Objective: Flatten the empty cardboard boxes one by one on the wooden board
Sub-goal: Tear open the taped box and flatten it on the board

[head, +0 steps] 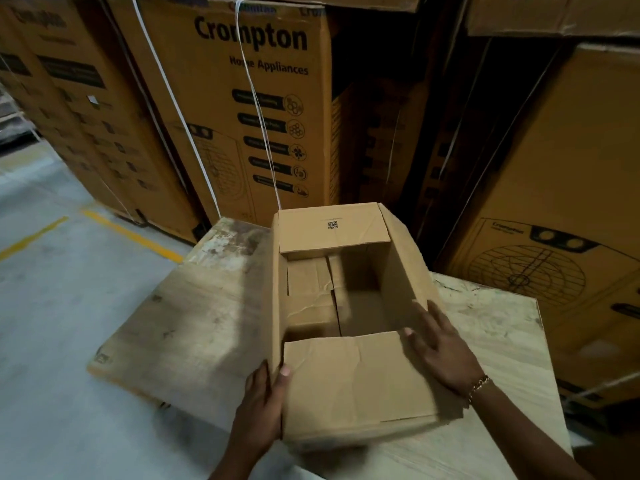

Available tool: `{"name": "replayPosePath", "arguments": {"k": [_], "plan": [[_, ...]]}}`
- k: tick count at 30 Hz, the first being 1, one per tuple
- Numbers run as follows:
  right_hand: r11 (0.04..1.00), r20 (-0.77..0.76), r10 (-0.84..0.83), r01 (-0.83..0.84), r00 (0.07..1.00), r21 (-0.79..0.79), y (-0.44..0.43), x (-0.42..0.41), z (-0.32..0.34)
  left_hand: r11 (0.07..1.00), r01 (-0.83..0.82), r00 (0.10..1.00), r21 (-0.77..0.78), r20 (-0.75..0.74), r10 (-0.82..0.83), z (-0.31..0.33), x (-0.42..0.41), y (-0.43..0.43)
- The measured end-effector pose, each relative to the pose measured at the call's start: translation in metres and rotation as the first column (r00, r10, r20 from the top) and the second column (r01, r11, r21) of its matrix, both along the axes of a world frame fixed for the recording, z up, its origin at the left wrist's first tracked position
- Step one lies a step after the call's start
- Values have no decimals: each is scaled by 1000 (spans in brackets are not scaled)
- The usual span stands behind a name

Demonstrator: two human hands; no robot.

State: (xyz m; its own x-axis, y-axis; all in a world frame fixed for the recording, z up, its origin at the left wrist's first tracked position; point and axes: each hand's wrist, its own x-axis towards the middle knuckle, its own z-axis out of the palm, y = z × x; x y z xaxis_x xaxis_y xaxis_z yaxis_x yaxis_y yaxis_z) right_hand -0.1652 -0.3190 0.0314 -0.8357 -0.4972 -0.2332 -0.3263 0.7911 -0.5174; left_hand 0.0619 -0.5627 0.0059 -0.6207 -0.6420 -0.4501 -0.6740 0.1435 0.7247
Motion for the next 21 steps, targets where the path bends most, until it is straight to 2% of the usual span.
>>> {"name": "replayPosePath", "arguments": {"k": [3, 5, 8, 11, 13, 16, 18, 19, 21], "plan": [[995, -36, 40, -36, 999, 97, -8, -7, 11, 998, -28, 999, 60, -16, 29, -1, 3, -10], [999, 29, -12, 11, 1000, 52, -7, -8, 24, 984, -74, 996, 161, -41, 81, -13, 6, -23], [956, 241, -163, 213, 957, -200, -4, -10, 56, 924, -207, 968, 322, -70, 242, -22, 2, -36], [942, 456, -126, 251, 881, -224, 10, -10, 83, 895, -191, 949, 402, -156, 273, 8, 0, -26], [943, 547, -58, 225, 835, -244, 28, -5, 89, 890, -99, 953, 445, -215, 213, 11, 7, -26], [905, 615, 62, 216, 786, -367, 58, 6, 84, 909, 130, 977, 396, -209, -49, 8, 25, -30], [902, 604, 159, 134, 781, -411, 73, 15, 81, 931, 289, 955, 222, -128, -266, -8, 30, -38], [917, 585, 184, 76, 790, -391, 78, 19, 79, 928, 358, 934, 101, -32, -357, 1, 31, -35], [957, 543, 178, -16, 821, -290, 84, 27, 73, 889, 452, 885, -70, 166, -436, 26, 32, -24]]}}
